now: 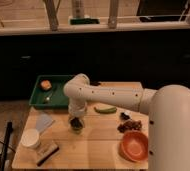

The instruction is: Stack cups into tray

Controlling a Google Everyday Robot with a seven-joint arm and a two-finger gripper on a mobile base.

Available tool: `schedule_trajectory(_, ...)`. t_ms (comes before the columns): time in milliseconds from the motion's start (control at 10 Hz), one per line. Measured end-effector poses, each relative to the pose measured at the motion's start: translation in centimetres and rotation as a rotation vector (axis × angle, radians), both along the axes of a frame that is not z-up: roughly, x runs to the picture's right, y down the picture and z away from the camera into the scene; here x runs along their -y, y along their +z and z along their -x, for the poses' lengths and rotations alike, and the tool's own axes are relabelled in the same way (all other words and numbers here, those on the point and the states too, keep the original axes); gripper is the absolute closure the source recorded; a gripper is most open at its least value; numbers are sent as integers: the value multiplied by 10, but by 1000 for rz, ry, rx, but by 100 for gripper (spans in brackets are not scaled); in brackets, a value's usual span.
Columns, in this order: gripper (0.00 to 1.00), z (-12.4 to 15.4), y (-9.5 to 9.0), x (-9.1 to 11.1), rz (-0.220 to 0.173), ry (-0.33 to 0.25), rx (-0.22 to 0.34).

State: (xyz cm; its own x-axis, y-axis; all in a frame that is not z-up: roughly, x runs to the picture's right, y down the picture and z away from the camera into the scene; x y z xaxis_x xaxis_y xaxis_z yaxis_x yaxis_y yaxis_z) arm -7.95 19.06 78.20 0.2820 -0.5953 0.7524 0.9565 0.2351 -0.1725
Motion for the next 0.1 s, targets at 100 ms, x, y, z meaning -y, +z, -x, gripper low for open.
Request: schedule_trajectory(100, 100, 1, -4, 0, -3, -3, 3)
